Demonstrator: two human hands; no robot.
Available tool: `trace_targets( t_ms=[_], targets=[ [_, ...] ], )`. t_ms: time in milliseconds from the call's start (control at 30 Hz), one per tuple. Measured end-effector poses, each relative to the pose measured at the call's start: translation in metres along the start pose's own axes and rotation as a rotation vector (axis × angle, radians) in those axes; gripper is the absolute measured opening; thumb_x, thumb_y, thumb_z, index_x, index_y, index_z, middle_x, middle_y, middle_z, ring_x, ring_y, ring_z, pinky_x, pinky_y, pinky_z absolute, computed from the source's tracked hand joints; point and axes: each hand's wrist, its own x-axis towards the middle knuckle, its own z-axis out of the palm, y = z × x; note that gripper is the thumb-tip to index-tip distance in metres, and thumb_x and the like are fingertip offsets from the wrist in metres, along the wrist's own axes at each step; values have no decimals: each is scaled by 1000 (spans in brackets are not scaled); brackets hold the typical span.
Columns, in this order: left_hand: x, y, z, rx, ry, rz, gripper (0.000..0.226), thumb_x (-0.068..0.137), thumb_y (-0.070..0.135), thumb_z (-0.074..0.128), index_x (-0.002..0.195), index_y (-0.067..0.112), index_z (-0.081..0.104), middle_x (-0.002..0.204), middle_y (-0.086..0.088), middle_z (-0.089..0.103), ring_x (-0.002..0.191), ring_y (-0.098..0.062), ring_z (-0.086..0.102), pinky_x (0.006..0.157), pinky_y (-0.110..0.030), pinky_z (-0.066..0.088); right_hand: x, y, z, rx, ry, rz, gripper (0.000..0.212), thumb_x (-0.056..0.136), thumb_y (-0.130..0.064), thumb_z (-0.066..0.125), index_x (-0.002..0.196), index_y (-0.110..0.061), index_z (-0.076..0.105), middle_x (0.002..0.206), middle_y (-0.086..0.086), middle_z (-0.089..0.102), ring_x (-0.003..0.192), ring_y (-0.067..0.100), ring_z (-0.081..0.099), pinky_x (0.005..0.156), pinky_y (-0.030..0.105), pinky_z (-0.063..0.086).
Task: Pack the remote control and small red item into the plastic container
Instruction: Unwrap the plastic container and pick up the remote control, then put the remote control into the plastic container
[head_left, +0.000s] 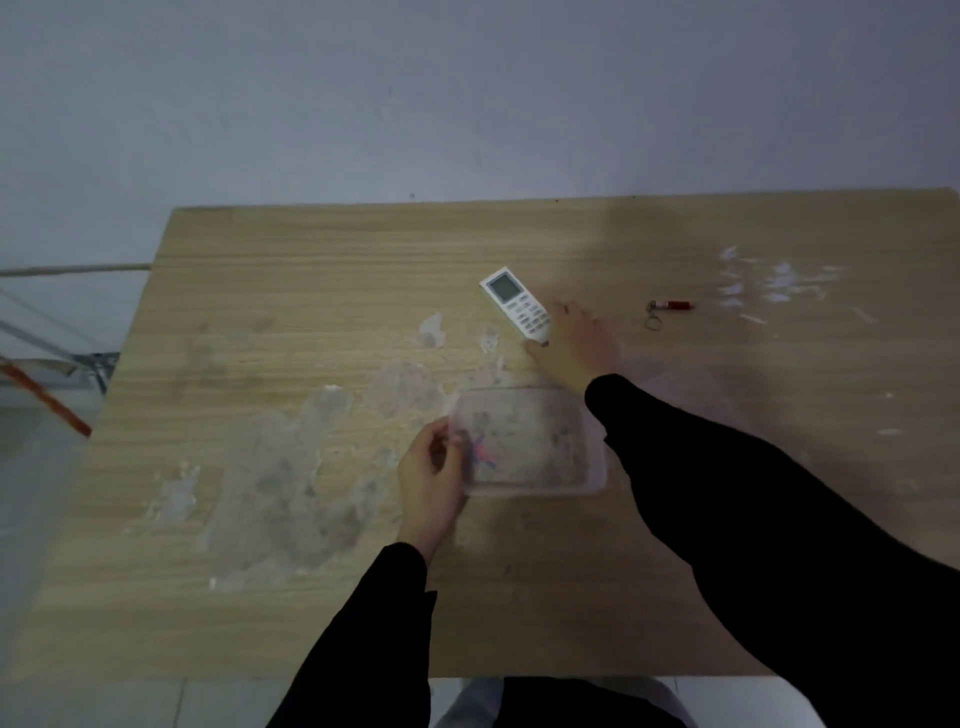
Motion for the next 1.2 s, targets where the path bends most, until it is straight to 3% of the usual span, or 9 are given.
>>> trace_targets(
  t_ms=[333, 400, 500, 667, 800, 867, 967, 1033, 1200],
  targets=[
    [0, -2, -3, -23, -39, 1, 17, 93, 27, 55, 100, 19, 68, 86, 0, 71, 73, -3, 63, 63, -20, 49, -95, 34, -6, 398, 9, -323, 44, 82, -26, 69, 121, -16, 51, 110, 3, 53, 99, 11, 46, 81, 15, 41],
    [-1, -2, -3, -57, -69, -16, 22, 95, 30, 52, 103, 17, 67, 93, -3, 72, 82, -8, 66, 71, -24, 53, -113, 44, 1, 245, 18, -355, 48, 81, -27, 69, 124, -15, 50, 115, 8, 56, 105, 20, 49, 91, 32, 42],
    [-1, -1, -3, -43, -74, -35, 28, 96, 31, 49, 111, 14, 65, 104, -8, 72, 95, -20, 66, 84, -39, 55, -127, 49, 9, 10, -75, -355, 52, 84, -29, 65, 130, -15, 46, 126, 9, 53, 125, 30, 42, 112, 55, 17],
    [-2, 2, -1, -25, -58, -44, 30, 96, 29, 50, 112, 9, 64, 104, -14, 71, 95, -25, 67, 85, -43, 56, -129, 39, 12, -103, -195, -390, 52, 88, -25, 60, 136, -17, 40, 130, 7, 48, 126, 25, 39, 114, 58, -1],
    [-5, 4, 1, -16, -26, -7, 28, 96, 30, 50, 106, 9, 66, 95, -11, 72, 86, -20, 67, 72, -28, 53, -125, 35, 6, -107, -330, -398, 56, 89, -27, 59, 140, -17, 37, 137, 6, 47, 130, 24, 37, 114, 55, 4],
    [-5, 3, 2, -24, -10, -14, 26, 96, 31, 51, 102, 11, 67, 92, -11, 72, 84, -21, 67, 72, -34, 54, -121, 39, 3, -39, -336, -401, 49, 90, -29, 58, 135, -18, 45, 132, 7, 55, 124, 25, 44, 112, 52, 11],
    [-5, -1, 3, -46, -1, -35, 26, 94, 35, 52, 98, 14, 67, 88, -9, 72, 81, -21, 68, 71, -37, 55, -108, 50, -6, 303, -121, -351, 23, 91, -20, 58, 113, -20, 64, 110, -1, 68, 100, 19, 60, 94, 39, 42],
    [-4, -3, 5, -49, 9, -41, 25, 94, 35, 53, 98, 16, 67, 88, -8, 72, 81, -19, 68, 70, -33, 55, -86, 65, -16, 477, 44, -212, 23, 89, -11, 56, 104, -25, 65, 103, -5, 66, 90, 14, 60, 76, 29, 47],
    [-1, -6, 9, -48, 54, -68, 18, 93, 28, 54, 98, 16, 67, 91, -8, 71, 85, -22, 67, 74, -33, 53, -14, 122, -29, 139, 138, 39, 37, 83, 4, 48, 119, -1, 53, 128, 24, 52, 120, 40, 45, 100, 47, 41]
  ],
)
